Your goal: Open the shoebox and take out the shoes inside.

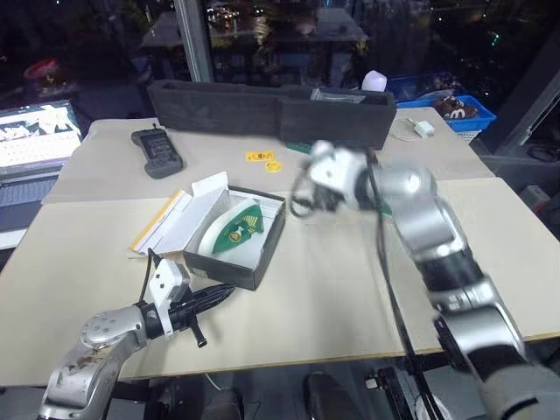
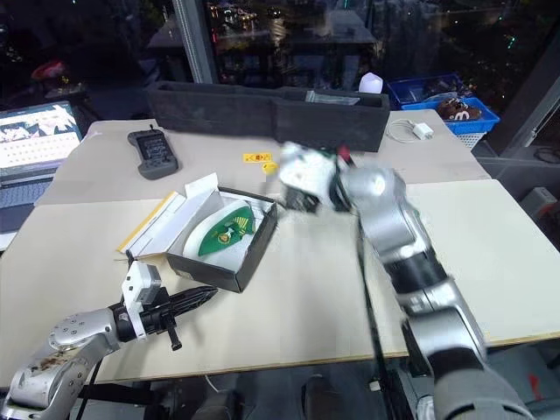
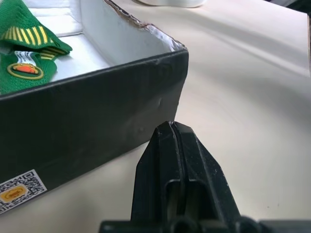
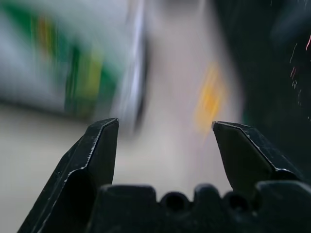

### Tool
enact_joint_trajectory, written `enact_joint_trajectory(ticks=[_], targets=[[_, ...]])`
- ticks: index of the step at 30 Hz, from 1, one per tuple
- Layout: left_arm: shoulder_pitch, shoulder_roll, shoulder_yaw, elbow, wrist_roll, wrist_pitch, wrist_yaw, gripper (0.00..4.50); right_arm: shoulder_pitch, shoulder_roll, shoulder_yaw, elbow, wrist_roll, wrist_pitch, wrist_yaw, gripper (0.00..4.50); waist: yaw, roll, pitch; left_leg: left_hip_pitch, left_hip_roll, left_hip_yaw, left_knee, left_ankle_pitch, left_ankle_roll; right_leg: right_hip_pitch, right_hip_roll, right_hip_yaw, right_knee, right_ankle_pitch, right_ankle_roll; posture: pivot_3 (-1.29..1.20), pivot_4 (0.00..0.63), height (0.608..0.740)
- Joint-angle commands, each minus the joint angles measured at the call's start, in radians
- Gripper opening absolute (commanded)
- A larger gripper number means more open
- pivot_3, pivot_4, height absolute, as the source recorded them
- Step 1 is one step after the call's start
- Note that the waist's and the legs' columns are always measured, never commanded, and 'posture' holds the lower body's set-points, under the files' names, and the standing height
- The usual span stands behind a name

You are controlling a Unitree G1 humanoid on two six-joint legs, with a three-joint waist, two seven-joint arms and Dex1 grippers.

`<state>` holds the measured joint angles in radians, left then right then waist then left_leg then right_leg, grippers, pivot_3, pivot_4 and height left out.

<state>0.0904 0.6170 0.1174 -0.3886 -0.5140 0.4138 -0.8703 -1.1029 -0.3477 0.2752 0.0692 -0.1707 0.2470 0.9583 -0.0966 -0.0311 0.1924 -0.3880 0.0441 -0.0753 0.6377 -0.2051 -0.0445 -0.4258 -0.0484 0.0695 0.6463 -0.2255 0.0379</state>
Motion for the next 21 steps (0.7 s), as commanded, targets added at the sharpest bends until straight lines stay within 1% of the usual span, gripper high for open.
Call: enact_joint_trajectory(ticks=[1,4,6,9,12,16,21], targets=[[-0.001,0.001,0.01,-0.029,-0.007,-0.017,0.005,0.0,-0.06,0.064,0.126,0.158,-0.048,-0.205,-0.006,3.71,0.011,-0.001,-0.001,0.0,0.001,-0.001,0.0,0.0,0.0,0.0,0.001,-0.001,0.0,0.0,-0.001,0.0,0.15,0.715],[0.0,0.0,0.01,-0.033,-0.008,-0.015,0.01,0.0,-0.099,0.098,0.215,0.311,-0.109,-0.36,-0.018,3.71,0.026,-0.001,0.0,-0.001,0.001,0.0,0.0,-0.001,0.0,0.0,0.001,0.0,-0.001,0.0,-0.002,0.0,0.15,0.715],[0.003,0.0,0.012,-0.037,-0.009,-0.014,0.013,0.0,-0.131,0.093,0.283,0.426,-0.189,-0.473,-0.051,3.71,0.03,-0.001,0.0,-0.001,0.001,0.0,0.0,0.0,-0.001,-0.001,0.001,0.0,-0.001,0.0,-0.002,0.0,0.15,0.715],[0.02,0.001,0.018,-0.052,-0.013,-0.011,0.019,0.0,-0.199,0.125,0.371,0.622,-0.284,-0.625,-0.098,3.71,0.027,0.0,0.0,-0.001,0.002,0.0,0.0,0.0,-0.001,-0.002,0.002,0.0,0.0,0.0,-0.003,0.0,0.15,0.715],[0.034,-0.002,0.02,-0.065,-0.014,-0.009,0.029,0.0,-0.257,0.173,0.421,0.781,-0.351,-0.73,-0.155,3.71,0.02,0.0,0.0,-0.001,0.004,0.0,0.0,0.0,-0.001,-0.003,0.004,0.0,0.001,0.0,-0.005,0.0,0.15,0.715],[0.05,-0.005,0.023,-0.084,-0.018,-0.004,0.044,0.0,-0.3,0.23,0.454,0.939,-0.416,-0.794,-0.224,3.71,0.02,-0.001,0.0,-0.002,0.005,0.0,-0.006,0.0,-0.001,-0.008,0.006,0.0,0.004,-0.001,-0.009,0.0,0.15,0.715],[0.068,-0.008,0.028,-0.102,-0.021,-0.001,0.059,0.0,-0.306,0.273,0.467,1.05,-0.463,-0.825,-0.275,3.71,0.025,-0.001,0.0,-0.003,0.005,0.0,-0.006,0.0,-0.001,-0.012,0.006,0.0,0.01,0.0,-0.018,0.0,0.15,0.715]])
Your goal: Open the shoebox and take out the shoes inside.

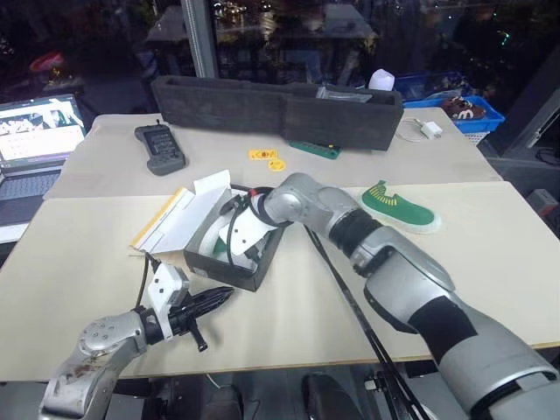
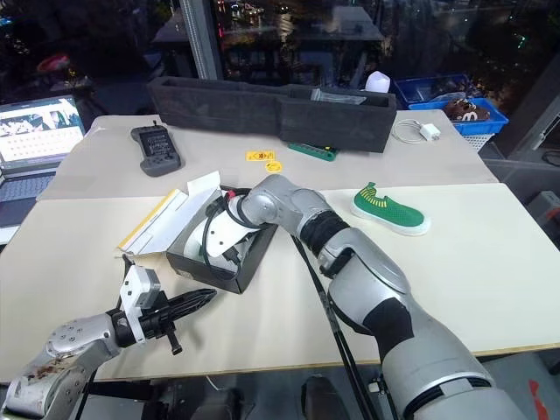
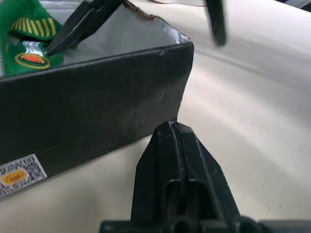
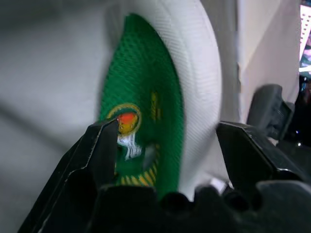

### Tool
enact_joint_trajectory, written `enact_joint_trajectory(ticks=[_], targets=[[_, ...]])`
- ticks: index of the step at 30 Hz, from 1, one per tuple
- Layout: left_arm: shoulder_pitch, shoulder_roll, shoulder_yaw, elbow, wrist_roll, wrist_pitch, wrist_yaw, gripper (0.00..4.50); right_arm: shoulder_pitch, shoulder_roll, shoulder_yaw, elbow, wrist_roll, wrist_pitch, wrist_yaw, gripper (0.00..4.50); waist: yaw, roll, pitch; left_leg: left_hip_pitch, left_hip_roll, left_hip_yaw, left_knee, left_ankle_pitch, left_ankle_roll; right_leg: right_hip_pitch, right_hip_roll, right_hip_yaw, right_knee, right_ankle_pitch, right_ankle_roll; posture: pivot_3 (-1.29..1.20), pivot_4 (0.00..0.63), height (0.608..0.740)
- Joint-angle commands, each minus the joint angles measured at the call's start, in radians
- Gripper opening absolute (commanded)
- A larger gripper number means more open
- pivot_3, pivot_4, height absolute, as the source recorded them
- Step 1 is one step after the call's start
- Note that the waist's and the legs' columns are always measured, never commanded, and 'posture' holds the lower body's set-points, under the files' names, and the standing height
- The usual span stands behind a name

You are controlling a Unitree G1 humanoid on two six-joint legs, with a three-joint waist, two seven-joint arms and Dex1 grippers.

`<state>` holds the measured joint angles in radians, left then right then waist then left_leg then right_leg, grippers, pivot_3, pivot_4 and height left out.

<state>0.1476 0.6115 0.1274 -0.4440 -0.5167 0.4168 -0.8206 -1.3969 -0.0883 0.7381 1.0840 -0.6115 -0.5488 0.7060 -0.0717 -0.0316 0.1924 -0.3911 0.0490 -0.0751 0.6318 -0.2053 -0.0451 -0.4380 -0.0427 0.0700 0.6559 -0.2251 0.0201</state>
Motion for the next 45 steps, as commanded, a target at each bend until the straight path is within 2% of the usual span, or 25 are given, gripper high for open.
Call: enact_joint_trajectory(ticks=[1,4,7,13,19,24,28,35,40,45], targets=[[0.013,-0.003,0.018,-0.049,-0.019,-0.004,0.013,0.0,-0.003,0.018,-0.001,0.042,-0.019,-0.032,-0.019,3.71,0.0,0.0,0.0,0.0,0.0,0.0,0.0,0.0,0.0,0.0,0.0,0.0,0.001,0.0,0.0,0.0,0.15,0.715],[0.015,-0.005,0.018,-0.053,-0.02,-0.003,0.021,0.0,0.01,0.024,-0.015,0.052,-0.011,-0.039,-0.008,3.71,0.0,0.0,0.0,0.001,0.0,0.0,0.0,0.0,0.0,0.0,0.0,0.0,0.002,-0.004,0.006,0.0,0.15,0.715],[0.012,-0.005,0.014,-0.053,-0.021,-0.001,0.024,0.0,0.014,0.02,-0.03,0.038,0.003,-0.049,0.007,2.95,-0.001,0.0,0.0,0.002,0.0,0.0,0.001,0.0,0.0,0.0,0.0,0.0,0.004,-0.005,0.006,0.0,0.15,0.715],[-0.003,-0.007,0.003,-0.044,-0.018,-0.001,0.024,0.0,0.005,0.012,-0.05,0.019,0.004,-0.056,-0.031,0.96,-0.001,0.0,0.0,0.003,0.0,0.0,0.001,0.001,0.0,0.0,0.001,0.0,0.007,-0.006,0.004,0.0,0.15,0.715],[-0.016,-0.008,-0.003,-0.032,-0.015,-0.002,0.02,0.0,-0.015,0.013,-0.118,-0.024,0.04,-0.014,-0.089,0.96,-0.001,0.0,0.0,0.002,0.0,-0.001,0.001,0.0,0.0,-0.001,0.001,0.0,0.007,-0.006,0.004,0.0,0.15,0.715],[-0.029,-0.01,-0.011,-0.023,-0.012,0.0,0.02,0.0,0.011,0.003,-0.227,-0.156,0.194,0.01,0.062,0.96,-0.001,0.0,0.0,0.001,0.0,-0.001,0.001,0.001,0.0,-0.001,0.001,0.0,0.007,-0.006,0.004,0.0,0.15,0.715],[-0.032,-0.009,-0.013,-0.022,-0.012,0.0,0.018,0.0,0.066,-0.036,-0.265,-0.269,0.285,0.019,0.19,0.96,0.001,0.0,0.0,0.001,0.0,-0.001,0.001,0.0,0.0,-0.001,0.001,0.0,0.007,-0.006,0.005,0.0,0.15,0.715],[-0.034,-0.006,-0.015,-0.022,-0.013,0.001,0.016,0.0,0.083,-0.055,-0.334,-0.322,0.34,0.099,0.172,0.96,0.0,0.0,0.0,0.002,0.0,-0.001,0.002,0.001,0.0,-0.001,0.001,0.0,0.008,-0.006,0.005,0.0,0.15,0.715],[-0.029,-0.004,-0.014,-0.018,-0.011,-0.001,0.013,0.0,0.084,-0.068,-0.538,-0.467,0.51,0.36,0.103,0.96,0.002,0.0,0.0,0.001,0.0,-0.001,0.002,0.001,0.0,-0.001,0.001,0.0,0.008,-0.006,0.005,0.0,0.15,0.715],[-0.039,-0.004,-0.022,-0.01,-0.009,-0.001,0.008,0.0,0.181,-0.038,-0.729,-0.705,0.697,0.717,-0.031,0.96,0.003,0.0,0.0,0.0,0.0,-0.001,0.002,0.001,0.0,-0.001,0.001,0.0,0.007,-0.006,0.005,0.0,0.15,0.715]])
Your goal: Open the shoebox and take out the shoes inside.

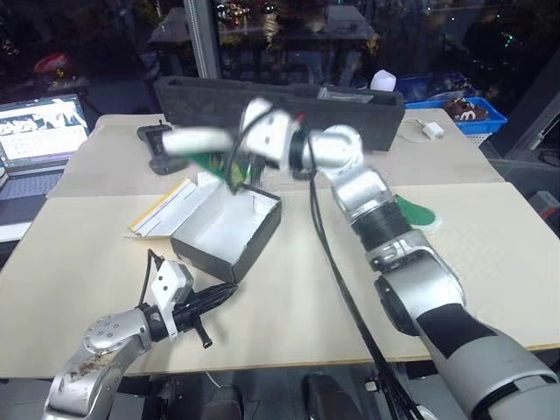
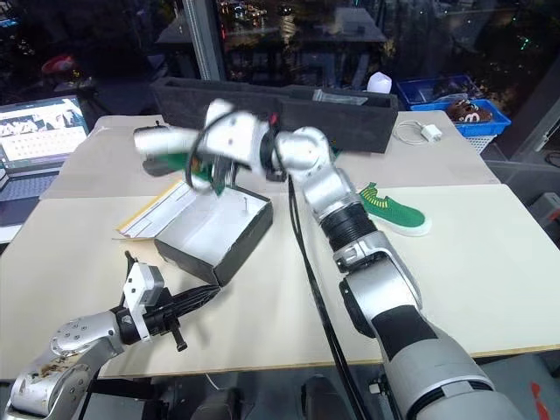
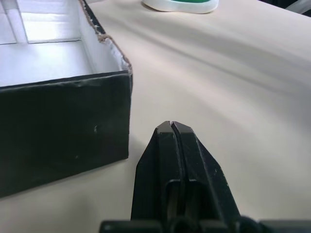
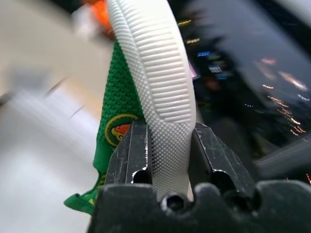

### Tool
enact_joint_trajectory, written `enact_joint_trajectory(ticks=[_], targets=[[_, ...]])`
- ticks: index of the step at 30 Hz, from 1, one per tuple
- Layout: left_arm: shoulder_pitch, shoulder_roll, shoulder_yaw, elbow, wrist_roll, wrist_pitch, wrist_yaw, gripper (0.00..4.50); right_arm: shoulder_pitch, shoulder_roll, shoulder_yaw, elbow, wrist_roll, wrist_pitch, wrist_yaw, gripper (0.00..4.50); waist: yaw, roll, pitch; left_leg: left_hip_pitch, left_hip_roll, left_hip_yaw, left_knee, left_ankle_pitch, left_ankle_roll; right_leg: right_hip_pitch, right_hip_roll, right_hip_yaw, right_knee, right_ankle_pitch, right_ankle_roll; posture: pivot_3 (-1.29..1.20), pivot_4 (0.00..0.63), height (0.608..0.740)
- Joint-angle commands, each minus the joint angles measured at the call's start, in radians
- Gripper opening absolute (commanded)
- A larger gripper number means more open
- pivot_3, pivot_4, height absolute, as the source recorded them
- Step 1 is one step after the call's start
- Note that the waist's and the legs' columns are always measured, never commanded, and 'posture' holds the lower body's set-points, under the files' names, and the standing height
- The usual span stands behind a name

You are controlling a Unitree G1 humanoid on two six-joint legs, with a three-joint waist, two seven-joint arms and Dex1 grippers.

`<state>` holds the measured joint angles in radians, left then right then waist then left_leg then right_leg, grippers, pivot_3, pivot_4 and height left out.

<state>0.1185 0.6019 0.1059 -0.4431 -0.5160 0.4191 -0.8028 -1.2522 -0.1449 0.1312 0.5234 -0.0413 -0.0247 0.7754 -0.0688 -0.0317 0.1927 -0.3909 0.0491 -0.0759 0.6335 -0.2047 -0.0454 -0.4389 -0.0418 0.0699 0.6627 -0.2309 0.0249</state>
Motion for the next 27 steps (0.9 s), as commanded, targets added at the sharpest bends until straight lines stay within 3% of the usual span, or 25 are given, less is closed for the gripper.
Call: enact_joint_trajectory(ticks=[1,8,15,23,27], targets=[[-0.014,0.005,-0.003,-0.007,-0.008,-0.005,-0.011,0.0,0.059,0.03,-0.171,-0.187,0.169,0.275,-0.153,0.96,0.0,0.0,0.0,0.0,0.0,0.0,0.0,0.0,0.0,0.0,0.0,0.0,0.0,0.0,0.0,0.0,0.15,0.715],[-0.024,0.01,-0.007,0.009,-0.005,-0.009,-0.025,0.0,0.22,0.063,-0.472,-0.451,0.377,0.66,-0.514,0.96,0.004,0.0,0.0,0.0,0.0,0.0,0.002,0.0,0.0,0.0,0.0,0.001,0.001,0.0,0.0,0.0,0.15,0.715],[-0.022,0.007,-0.017,0.015,-0.001,-0.009,-0.03,0.0,0.439,0.23,-0.722,-0.713,0.617,0.892,-0.847,0.96,-0.009,0.001,0.001,0.0,0.0,0.001,0.0,0.0,0.0,0.0,0.0,0.001,0.0,0.0,0.0,0.0,0.15,0.715],[-0.036,0.01,-0.024,0.039,0.005,-0.011,-0.044,0.0,0.643,0.443,-0.823,-0.854,0.872,0.866,-1.148,0.96,-0.003,0.006,0.003,-0.001,0.0,0.001,0.0,0.0,0.001,-0.001,0.0,0.002,0.0,0.0,0.001,0.0,0.15,0.715],[-0.036,0.015,-0.023,0.037,0.002,-0.006,-0.051,0.0,0.747,0.465,-0.814,-0.854,0.973,0.78,-1.227,0.96,-0.004,0.006,0.003,-0.001,0.0,0.001,0.0,0.0,0.001,0.0,0.0,0.002,-0.001,0.0,0.001,0.0,0.15,0.715]])
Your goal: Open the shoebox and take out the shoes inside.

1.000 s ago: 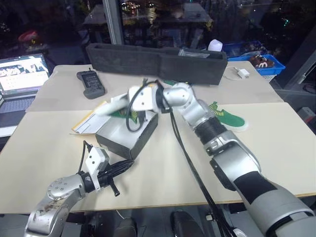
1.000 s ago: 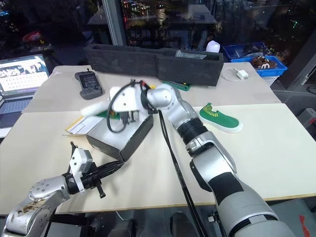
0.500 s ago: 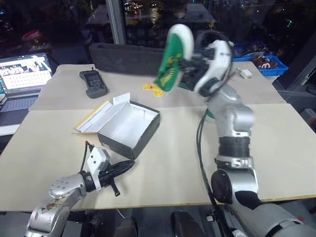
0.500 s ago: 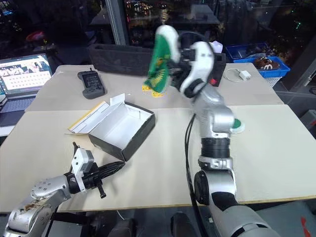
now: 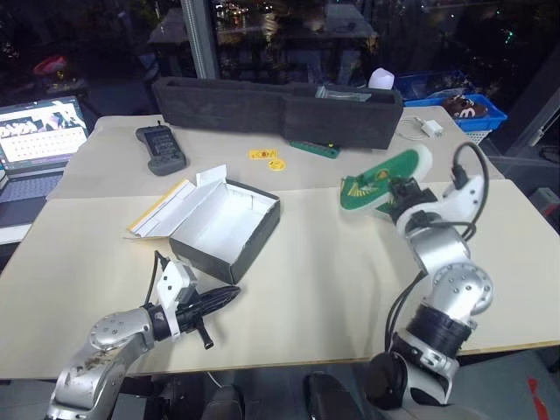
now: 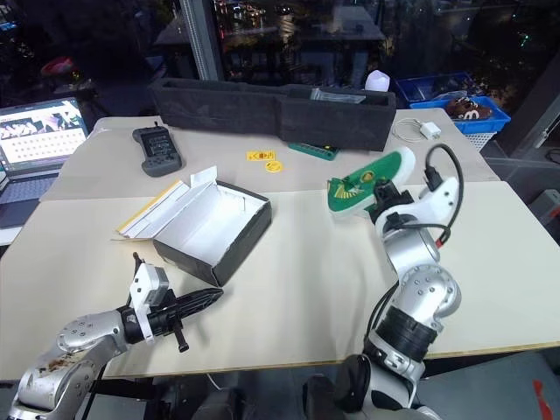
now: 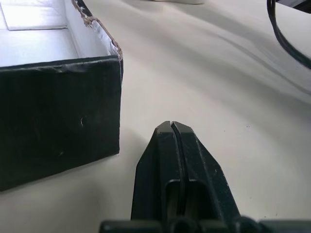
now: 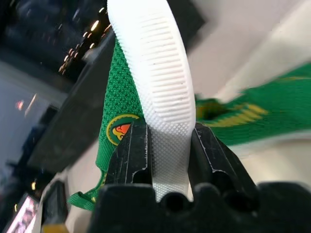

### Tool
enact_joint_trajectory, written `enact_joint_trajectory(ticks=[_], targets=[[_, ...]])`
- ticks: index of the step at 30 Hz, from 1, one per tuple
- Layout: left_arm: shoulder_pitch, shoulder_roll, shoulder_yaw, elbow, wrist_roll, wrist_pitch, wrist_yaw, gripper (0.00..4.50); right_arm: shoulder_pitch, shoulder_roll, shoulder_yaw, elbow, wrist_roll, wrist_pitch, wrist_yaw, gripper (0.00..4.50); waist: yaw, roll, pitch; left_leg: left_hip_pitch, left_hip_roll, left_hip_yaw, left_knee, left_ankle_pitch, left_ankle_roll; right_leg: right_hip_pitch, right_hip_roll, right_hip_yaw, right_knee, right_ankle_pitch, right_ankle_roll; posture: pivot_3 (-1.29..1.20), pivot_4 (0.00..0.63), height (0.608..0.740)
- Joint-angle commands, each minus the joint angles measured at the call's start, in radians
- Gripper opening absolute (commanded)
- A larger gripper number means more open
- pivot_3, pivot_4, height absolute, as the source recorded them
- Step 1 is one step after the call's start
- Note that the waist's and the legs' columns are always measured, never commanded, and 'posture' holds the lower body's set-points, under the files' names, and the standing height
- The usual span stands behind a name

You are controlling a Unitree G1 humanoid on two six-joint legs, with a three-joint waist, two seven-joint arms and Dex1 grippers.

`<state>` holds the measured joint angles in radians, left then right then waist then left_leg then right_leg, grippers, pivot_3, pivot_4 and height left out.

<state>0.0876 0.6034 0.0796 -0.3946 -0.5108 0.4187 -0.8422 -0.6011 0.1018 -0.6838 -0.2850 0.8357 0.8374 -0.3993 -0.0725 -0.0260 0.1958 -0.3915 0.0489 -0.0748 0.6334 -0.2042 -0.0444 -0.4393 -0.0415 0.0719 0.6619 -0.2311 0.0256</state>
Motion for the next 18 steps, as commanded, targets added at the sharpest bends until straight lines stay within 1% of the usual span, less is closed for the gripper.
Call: enact_joint_trajectory(ticks=[1,4,9,13,18], targets=[[-0.004,0.014,0.003,-0.012,-0.003,-0.005,-0.012,0.0,0.119,0.216,0.019,-0.046,0.113,-0.094,-0.065,0.96,0.001,0.0,0.0,0.0,0.0,0.0,0.0,0.0,0.0,0.0,0.0,0.0,0.0,0.0,0.0,0.0,0.15,0.715],[-0.007,0.018,0.004,-0.012,-0.004,-0.003,-0.015,0.0,0.182,0.225,0.063,-0.036,0.163,-0.146,-0.109,0.96,-0.001,0.0,0.0,0.0,0.0,0.0,0.0,0.0,0.0,0.0,0.0,0.0,-0.001,0.0,0.0,0.0,0.15,0.715],[-0.013,0.021,0.003,-0.01,-0.006,0.0,-0.015,0.0,0.223,0.202,0.091,0.019,0.228,-0.259,-0.158,0.96,-0.007,0.0,0.0,0.001,0.0,0.001,0.0,0.0,0.0,0.001,0.0,0.001,-0.001,0.0,0.0,0.0,0.15,0.715],[-0.016,0.02,0.004,-0.012,-0.007,0.002,-0.012,0.0,0.2,0.143,0.094,0.124,0.267,-0.324,-0.159,0.96,-0.007,0.0,0.0,0.001,0.0,0.001,0.0,0.0,0.0,0.001,0.0,0.001,-0.002,0.0,0.0,0.0,0.15,0.715],[-0.018,0.018,0.004,-0.015,-0.007,0.004,-0.008,0.0,0.199,0.11,0.105,0.172,0.31,-0.374,-0.189,0.96,-0.01,-0.001,-0.001,0.001,0.0,0.001,0.0,0.0,0.0,0.002,0.0,0.001,-0.003,0.0,0.0,0.0,0.15,0.715]])
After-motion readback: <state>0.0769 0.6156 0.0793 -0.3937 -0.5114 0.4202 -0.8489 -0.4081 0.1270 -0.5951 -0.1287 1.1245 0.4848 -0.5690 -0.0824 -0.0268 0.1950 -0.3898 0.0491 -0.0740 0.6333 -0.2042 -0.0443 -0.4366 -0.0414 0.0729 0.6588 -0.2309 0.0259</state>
